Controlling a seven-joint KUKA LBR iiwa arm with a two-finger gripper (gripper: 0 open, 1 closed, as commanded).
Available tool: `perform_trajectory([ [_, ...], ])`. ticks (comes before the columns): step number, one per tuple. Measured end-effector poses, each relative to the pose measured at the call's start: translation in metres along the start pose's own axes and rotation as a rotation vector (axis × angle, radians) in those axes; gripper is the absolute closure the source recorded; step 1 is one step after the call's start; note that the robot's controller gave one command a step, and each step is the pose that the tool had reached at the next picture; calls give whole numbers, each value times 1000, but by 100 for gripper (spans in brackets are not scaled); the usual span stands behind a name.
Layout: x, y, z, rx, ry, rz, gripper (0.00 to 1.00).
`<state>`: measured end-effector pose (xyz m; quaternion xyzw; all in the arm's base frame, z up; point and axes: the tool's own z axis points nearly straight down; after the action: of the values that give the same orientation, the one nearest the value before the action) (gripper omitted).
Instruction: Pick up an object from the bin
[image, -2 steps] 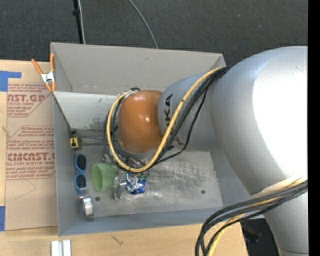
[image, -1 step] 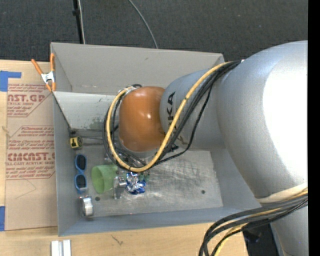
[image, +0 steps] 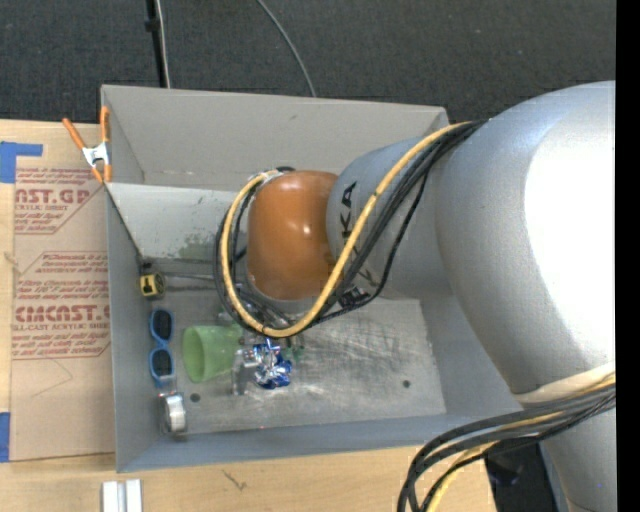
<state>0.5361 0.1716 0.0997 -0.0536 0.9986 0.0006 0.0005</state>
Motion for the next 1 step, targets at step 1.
perform_trajectory([
  [1, -8, -1, 25, -4, -13, 6, 0],
])
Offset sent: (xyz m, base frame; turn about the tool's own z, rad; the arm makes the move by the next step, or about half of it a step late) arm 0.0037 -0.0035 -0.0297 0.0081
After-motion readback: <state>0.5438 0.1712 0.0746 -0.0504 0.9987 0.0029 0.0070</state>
